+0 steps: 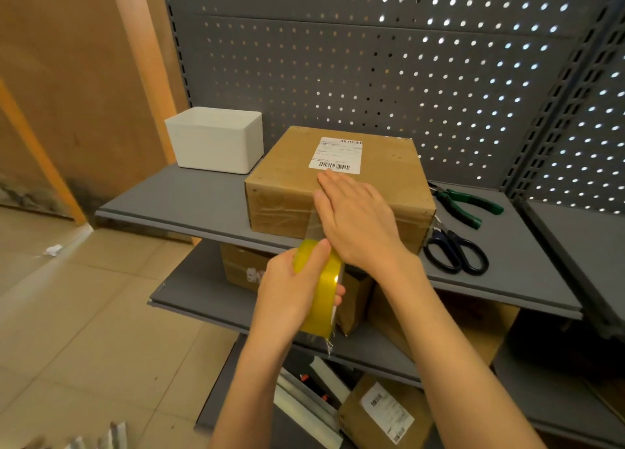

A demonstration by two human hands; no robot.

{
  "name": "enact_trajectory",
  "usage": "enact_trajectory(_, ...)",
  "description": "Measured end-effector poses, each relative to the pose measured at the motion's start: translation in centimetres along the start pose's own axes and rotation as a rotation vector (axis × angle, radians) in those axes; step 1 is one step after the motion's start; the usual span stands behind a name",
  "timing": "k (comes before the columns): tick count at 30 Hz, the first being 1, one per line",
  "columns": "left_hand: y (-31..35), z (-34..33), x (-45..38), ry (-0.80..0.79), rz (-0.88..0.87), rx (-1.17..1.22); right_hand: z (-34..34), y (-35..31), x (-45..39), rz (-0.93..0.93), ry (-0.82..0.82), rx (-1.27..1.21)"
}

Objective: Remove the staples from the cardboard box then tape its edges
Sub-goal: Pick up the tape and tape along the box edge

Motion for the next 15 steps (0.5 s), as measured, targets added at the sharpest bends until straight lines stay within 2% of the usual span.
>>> enact_trajectory(5, 0.3, -0.1, 0.5, 0.160, -0.044, -0.068, 1.3, 1.5, 0.2, 0.054, -0.034, -0.339)
enact_trajectory(10, 0.2, -0.3, 0.7, 0.288, -0.078, -0.126, 0.5, 1.8, 1.1, 0.126, -0.018, -0.003)
enact_trajectory(15, 0.1, -0.3, 0.6, 0.403, -0.044, -0.238, 0.2, 0.9, 0.9, 0.101, 0.095, 0.042)
Point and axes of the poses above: each hand's wrist, its own x-axis away from the middle knuckle, its own z-axis out of the back of the hand, y = z × x, the point moved 3 cm from there along -x, towards the middle knuckle, and after that the axes turned 8 degrees about z, right-handed, at the moved point
